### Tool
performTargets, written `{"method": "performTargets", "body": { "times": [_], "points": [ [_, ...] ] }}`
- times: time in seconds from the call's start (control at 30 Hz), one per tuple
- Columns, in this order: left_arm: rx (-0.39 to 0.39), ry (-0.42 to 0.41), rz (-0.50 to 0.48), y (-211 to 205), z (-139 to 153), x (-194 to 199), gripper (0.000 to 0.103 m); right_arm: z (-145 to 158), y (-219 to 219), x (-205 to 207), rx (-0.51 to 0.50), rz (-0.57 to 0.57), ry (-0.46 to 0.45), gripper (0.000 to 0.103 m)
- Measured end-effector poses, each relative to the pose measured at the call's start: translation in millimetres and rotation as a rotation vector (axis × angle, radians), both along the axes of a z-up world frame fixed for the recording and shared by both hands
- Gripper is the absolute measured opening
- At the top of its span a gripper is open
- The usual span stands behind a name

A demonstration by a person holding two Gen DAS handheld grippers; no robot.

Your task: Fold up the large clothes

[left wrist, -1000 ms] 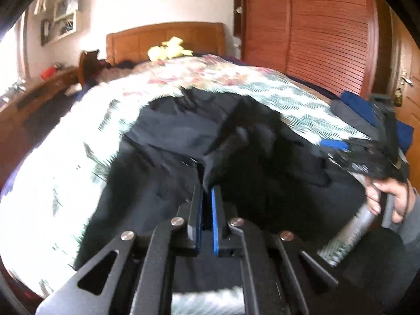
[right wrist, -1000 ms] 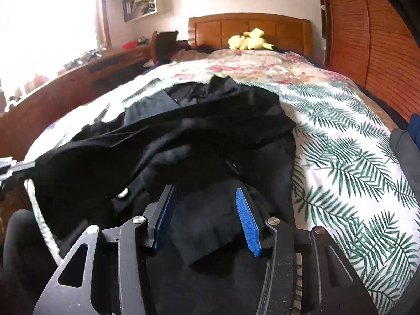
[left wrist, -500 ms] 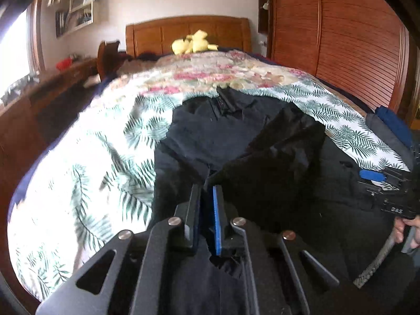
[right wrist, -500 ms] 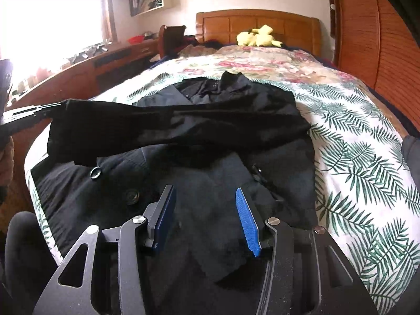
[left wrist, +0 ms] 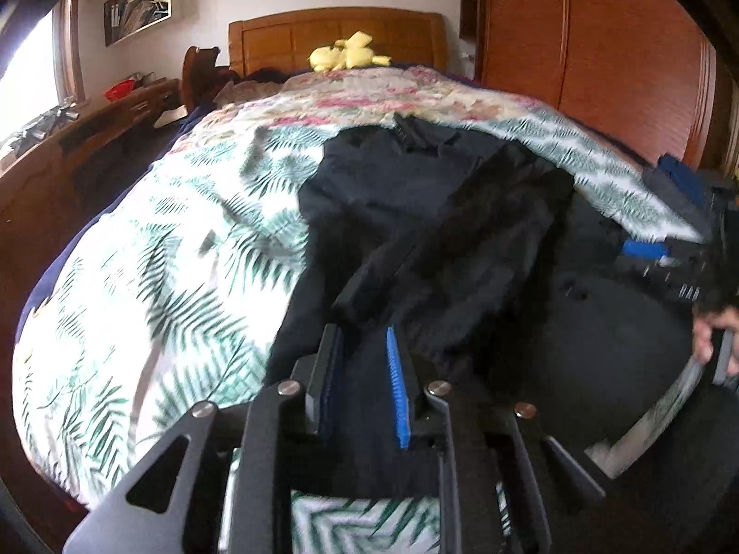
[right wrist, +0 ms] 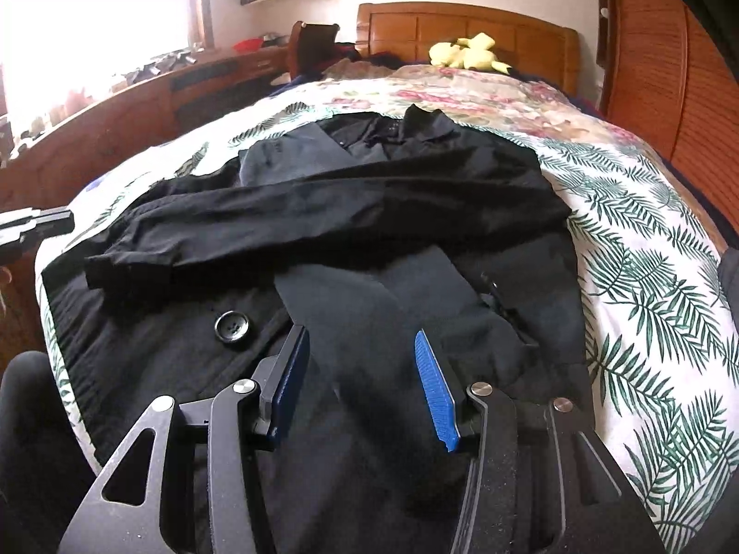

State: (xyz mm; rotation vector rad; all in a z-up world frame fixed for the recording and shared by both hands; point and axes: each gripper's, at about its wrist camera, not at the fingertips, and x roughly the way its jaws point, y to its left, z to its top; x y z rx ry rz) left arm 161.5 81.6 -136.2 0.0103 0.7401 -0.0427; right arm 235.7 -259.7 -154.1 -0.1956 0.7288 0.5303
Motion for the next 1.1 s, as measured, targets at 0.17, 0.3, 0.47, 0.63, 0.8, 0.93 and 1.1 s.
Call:
{"method": "performTargets", "body": {
  "times": [0.17, 0.3, 0.47, 0.63, 0.8, 0.93, 1.1],
  "points": [
    [-0.001, 0.040, 0.041, 21, -14, -20, 0.018, -5, -1, 2, -0.011, -0.010, 0.014, 0.048],
    [0.000, 0.059, 0.065, 34, -21, -26, 0.020, -6, 0, 4, -0.014, -0.011, 0.016, 0.048],
    [0.002, 0.109, 0.087, 43, -34, -24, 0.023, -8, 3, 3, -0.029, -0.002, 0.012, 0.048],
    [0.006, 0.148, 0.102, 46, -45, -18, 0.033, -10, 4, 3, -0.040, -0.004, 0.010, 0.048],
    [-0.004, 0.184, 0.129, 55, -50, -10, 0.046, -10, 3, 2, -0.038, -0.007, 0.009, 0.048],
    [-0.006, 0.196, 0.167, 62, -54, -8, 0.060, -9, 0, 2, -0.035, -0.012, 0.008, 0.048],
    [-0.011, 0.191, 0.180, 62, -56, -9, 0.061, -6, -5, 1, -0.034, -0.018, -0.003, 0.048]
  ]
}}
